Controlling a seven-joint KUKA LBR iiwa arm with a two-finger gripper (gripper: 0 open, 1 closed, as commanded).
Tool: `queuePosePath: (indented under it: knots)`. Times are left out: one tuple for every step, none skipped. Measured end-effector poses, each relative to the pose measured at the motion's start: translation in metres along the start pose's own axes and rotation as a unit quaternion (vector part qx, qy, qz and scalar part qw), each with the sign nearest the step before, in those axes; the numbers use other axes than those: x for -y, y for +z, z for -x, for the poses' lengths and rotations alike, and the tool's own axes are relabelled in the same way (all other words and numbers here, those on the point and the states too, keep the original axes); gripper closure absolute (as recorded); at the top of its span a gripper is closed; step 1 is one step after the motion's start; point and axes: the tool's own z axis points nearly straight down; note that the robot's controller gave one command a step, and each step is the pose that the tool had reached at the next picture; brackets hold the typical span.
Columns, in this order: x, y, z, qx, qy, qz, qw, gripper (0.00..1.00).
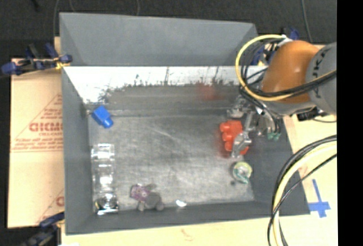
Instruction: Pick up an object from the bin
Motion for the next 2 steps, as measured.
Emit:
queuePosePath:
  knots:
    - [0.001,-0.003,0.001,0.0016,-0.001,-0.001,1.0000,1.00]
    - [0.012,-0.118,0.003,-0.0090,-0.013,-0.004,0.9999,1.00]
